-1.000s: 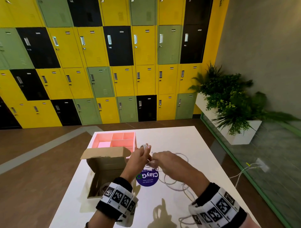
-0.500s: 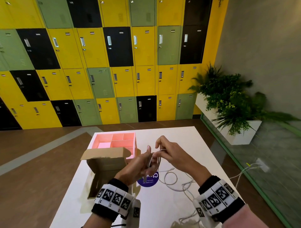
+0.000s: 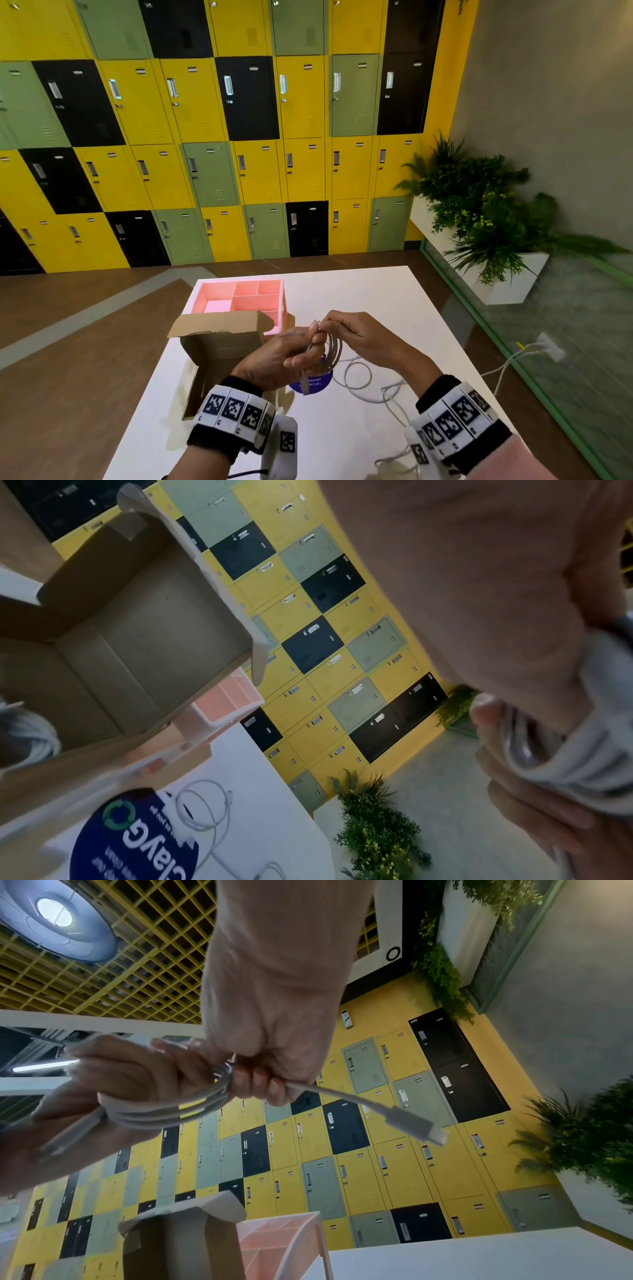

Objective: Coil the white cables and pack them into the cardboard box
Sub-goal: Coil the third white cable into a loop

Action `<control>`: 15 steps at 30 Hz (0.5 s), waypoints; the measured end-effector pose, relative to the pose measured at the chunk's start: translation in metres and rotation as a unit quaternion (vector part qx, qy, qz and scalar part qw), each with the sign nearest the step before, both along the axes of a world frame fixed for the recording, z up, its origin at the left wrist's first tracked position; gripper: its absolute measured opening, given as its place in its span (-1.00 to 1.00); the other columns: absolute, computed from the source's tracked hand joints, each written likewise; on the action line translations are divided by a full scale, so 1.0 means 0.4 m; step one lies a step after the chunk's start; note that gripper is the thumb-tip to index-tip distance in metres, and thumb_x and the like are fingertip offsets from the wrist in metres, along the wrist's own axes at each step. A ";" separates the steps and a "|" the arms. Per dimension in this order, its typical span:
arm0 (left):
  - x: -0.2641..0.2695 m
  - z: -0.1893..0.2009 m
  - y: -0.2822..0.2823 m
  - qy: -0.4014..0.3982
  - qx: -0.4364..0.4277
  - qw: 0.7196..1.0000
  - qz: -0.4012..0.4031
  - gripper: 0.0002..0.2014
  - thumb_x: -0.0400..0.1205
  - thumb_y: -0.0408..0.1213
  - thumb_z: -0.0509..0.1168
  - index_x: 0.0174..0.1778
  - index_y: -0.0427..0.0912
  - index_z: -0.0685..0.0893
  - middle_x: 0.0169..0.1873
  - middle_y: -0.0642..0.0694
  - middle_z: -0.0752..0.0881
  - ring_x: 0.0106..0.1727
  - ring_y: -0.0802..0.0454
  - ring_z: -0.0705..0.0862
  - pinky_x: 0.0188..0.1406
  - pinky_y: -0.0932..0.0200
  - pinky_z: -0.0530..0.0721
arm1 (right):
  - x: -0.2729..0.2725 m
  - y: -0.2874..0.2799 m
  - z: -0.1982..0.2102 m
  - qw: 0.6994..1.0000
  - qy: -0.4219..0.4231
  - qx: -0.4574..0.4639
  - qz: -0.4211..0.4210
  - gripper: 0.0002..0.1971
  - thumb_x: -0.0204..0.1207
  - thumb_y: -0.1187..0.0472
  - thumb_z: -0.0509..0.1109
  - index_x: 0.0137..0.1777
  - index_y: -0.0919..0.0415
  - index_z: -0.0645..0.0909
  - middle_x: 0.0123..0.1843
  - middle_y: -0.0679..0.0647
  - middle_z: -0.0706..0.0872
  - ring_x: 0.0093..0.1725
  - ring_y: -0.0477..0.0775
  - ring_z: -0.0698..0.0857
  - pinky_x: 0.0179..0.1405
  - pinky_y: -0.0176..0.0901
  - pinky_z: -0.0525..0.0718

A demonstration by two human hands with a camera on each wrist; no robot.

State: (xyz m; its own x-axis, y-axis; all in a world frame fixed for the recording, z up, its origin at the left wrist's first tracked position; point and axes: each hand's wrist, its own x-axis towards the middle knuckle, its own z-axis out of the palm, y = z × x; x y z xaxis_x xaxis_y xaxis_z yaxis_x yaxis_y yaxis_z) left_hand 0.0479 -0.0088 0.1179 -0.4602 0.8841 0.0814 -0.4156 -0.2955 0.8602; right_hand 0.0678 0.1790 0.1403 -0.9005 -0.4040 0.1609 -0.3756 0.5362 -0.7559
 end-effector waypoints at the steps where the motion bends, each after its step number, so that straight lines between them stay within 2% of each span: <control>1: -0.003 -0.002 0.000 -0.010 0.012 1.000 -0.002 -0.76 0.77 -0.15 0.06 -0.09 -0.18 0.52 -0.55 0.11 0.58 -0.55 0.27 0.46 -0.30 0.29 0.48 | 0.000 0.001 0.002 1.000 -0.008 0.013 0.004 -0.74 0.71 -0.01 0.12 -0.07 0.08 0.55 -0.31 -0.06 0.62 -0.34 -0.17 0.48 -0.25 -0.18 0.44; 2: -0.007 -0.003 -0.001 -0.017 0.027 0.999 -0.002 -0.75 0.78 -0.16 0.03 -0.08 -0.19 0.52 -0.54 0.11 0.59 -0.54 0.27 0.47 -0.29 0.30 0.51 | 0.002 0.002 0.007 1.000 -0.017 0.026 0.007 -0.75 0.72 -0.03 0.10 -0.05 0.06 0.53 -0.29 -0.01 0.63 -0.33 -0.13 0.49 -0.24 -0.15 0.45; 4: -0.012 -0.004 -0.005 -0.019 0.052 0.998 0.006 -0.75 0.79 -0.20 0.00 -0.06 -0.21 0.52 -0.50 0.09 0.63 -0.53 0.26 0.49 -0.27 0.30 0.55 | 0.006 0.004 0.012 0.998 -0.036 0.059 0.013 -0.76 0.72 -0.04 0.07 0.02 0.07 0.48 -0.18 0.15 0.68 -0.24 0.10 0.57 -0.21 -0.04 0.52; 5: -0.015 -0.004 -0.007 -0.015 0.056 0.998 0.011 -0.76 0.78 -0.21 0.02 -0.05 -0.21 0.54 -0.49 0.09 0.64 -0.52 0.27 0.51 -0.27 0.32 0.56 | 0.009 0.004 0.014 0.996 -0.043 0.079 0.015 -0.78 0.73 -0.02 0.05 0.04 0.07 0.44 -0.17 0.12 0.68 -0.22 0.10 0.59 -0.20 -0.07 0.54; 6: -0.017 -0.005 -0.009 -0.009 0.052 0.998 0.019 -0.76 0.77 -0.19 0.06 -0.06 -0.19 0.58 -0.49 0.09 0.64 -0.52 0.28 0.52 -0.28 0.33 0.56 | 0.010 0.002 0.014 0.994 -0.046 0.102 0.014 -0.81 0.75 0.01 0.03 0.05 0.06 0.41 -0.21 0.01 0.66 -0.25 0.01 0.59 -0.23 -0.13 0.52; 8: -0.018 -0.011 -0.009 -0.005 0.024 0.998 0.052 -0.78 0.69 -0.10 0.23 -0.14 -0.16 0.65 -0.54 0.09 0.61 -0.55 0.28 0.50 -0.32 0.34 0.55 | 0.015 -0.007 0.016 0.990 -0.035 0.137 0.007 -0.85 0.76 0.06 -0.01 0.06 0.05 0.35 -0.27 -0.14 0.57 -0.31 -0.12 0.53 -0.32 -0.22 0.44; 10: -0.016 -0.015 -0.008 -0.007 -0.004 0.995 0.104 -0.73 0.60 -0.02 0.36 -0.19 -0.17 0.68 -0.58 0.07 0.57 -0.58 0.24 0.47 -0.32 0.30 0.58 | 0.016 -0.014 0.016 0.988 -0.014 0.154 -0.010 -0.84 0.76 0.09 -0.03 0.05 0.09 0.35 -0.25 -0.04 0.59 -0.33 -0.07 0.51 -0.35 -0.17 0.42; 12: -0.012 -0.010 0.001 -0.005 -0.024 0.987 0.158 -0.67 0.63 0.01 0.30 -0.17 -0.22 0.67 -0.57 0.01 0.54 -0.56 0.19 0.48 -0.22 0.23 0.60 | 0.013 -0.015 0.013 0.985 0.005 0.167 -0.036 -0.82 0.76 0.09 -0.03 0.02 0.13 0.33 -0.24 0.08 0.60 -0.33 0.05 0.52 -0.34 -0.04 0.45; 15: -0.002 -0.007 0.023 0.027 -0.091 0.962 0.258 -0.59 0.70 0.00 0.05 -0.17 -0.25 0.63 -0.54 -0.04 0.50 -0.47 0.11 0.47 -0.17 0.17 0.54 | 0.005 -0.016 0.005 0.981 0.022 0.175 -0.083 -0.80 0.75 0.10 -0.03 0.00 0.18 0.33 -0.25 0.18 0.64 -0.31 0.23 0.59 -0.31 0.15 0.48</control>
